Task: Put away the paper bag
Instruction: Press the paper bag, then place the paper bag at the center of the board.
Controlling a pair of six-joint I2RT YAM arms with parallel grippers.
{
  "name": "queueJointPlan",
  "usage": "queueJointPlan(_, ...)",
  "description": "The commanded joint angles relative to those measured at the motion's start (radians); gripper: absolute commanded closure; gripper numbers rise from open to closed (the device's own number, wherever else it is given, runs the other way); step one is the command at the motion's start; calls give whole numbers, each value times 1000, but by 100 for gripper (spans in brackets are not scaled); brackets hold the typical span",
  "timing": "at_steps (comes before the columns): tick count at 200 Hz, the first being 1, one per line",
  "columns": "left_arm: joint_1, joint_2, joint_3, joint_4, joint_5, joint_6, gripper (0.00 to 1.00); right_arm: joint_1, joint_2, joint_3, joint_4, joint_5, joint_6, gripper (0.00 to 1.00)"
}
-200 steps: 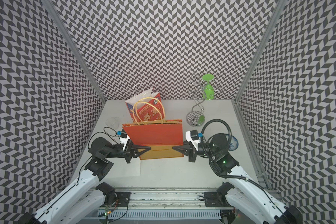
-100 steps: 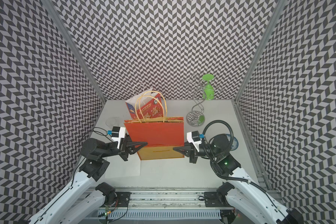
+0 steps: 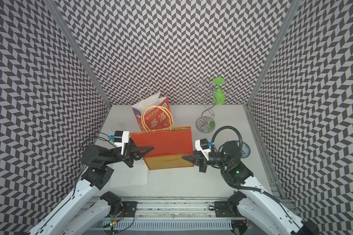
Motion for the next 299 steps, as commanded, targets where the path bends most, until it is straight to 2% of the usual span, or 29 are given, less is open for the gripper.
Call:
queueJointPlan(1,-5,-17,53,24,-37,0,100,3,2,-29,-31,-3,-23,100)
queueJointPlan(5,-4,-16,56,24,-40,1,98,3,3,-31,-34,-3,-23,100)
queueJointPlan(18,-4,-13,62,18,-54,-30,68,4,3,-37,-39,-1,-23,100)
queueJointPlan(31,-5,-11,70,18,-62,-33,60,4,3,-39,-50,7,-24,100)
queueJointPlan(37,-4,-11,72,20,-68,-32,61,4,2,-40,-54,14,-25,100)
queueJointPlan(46,-4,-11,76,22,-76,-28,71,4,4,-43,-60,19,-25,100)
queueJointPlan(47,-3,-11,76,23,-77,-27,75,4,5,-42,-59,20,-25,100)
queueJointPlan(50,-4,-11,77,26,-78,-25,79,4,4,-43,-63,20,-25,100)
queueJointPlan(59,-4,-13,79,36,-85,-21,100,4,6,-47,-66,20,-23,100)
queueJointPlan(95,-4,-11,84,50,-106,-9,100,3,5,-56,-71,13,-9,100)
queueJointPlan(99,-3,-8,85,51,-108,-8,94,4,5,-56,-71,13,-9,100)
queueJointPlan(112,-4,-1,90,57,-118,-9,59,4,4,-59,-73,11,-6,100)
queueJointPlan(116,-4,2,92,61,-121,-8,54,4,3,-59,-72,11,-8,100)
queueJointPlan(122,-4,6,93,61,-127,-8,53,4,3,-59,-73,11,-8,100)
queueJointPlan(131,-3,13,100,57,-123,20,61,3,3,-57,-78,12,-10,100)
queueJointPlan(135,-3,17,104,53,-118,30,71,3,1,-55,-82,13,-13,100)
queueJointPlan(144,-2,22,110,34,-120,54,100,4,-2,-50,-92,15,-19,100)
queueJointPlan(172,0,48,116,42,-116,61,100,4,-18,-51,-70,17,15,100)
queueJointPlan(175,0,51,118,41,-118,62,92,4,-20,-53,-66,17,20,100)
queueJointPlan(188,0,44,133,19,-151,77,34,3,-26,-66,-15,26,61,100)
queueJointPlan(191,-1,39,134,10,-172,80,22,3,-26,-71,6,29,78,100)
queueJointPlan(193,0,35,137,2,-190,84,8,3,-27,-75,22,29,91,100)
queueJointPlan(194,0,33,138,-2,-200,85,4,4,-26,-78,30,30,97,100)
queueJointPlan(197,-1,27,141,-13,-232,89,1,4,-25,-84,57,33,116,100)
queueJointPlan(220,0,-43,174,-107,-602,125,0,38,5,-141,246,119,296,100)
queueJointPlan(239,-1,-113,212,-211,-992,170,0,147,58,-156,313,236,352,100)
queueJointPlan(262,0,-181,222,-266,-1338,293,0,306,167,-150,435,343,385,100)
queueJointPlan(279,0,-216,221,-269,-1485,352,0,396,271,-122,558,407,421,100)
queueJointPlan(299,0,-243,207,-233,-1528,361,0,487,444,-52,723,483,479,100)
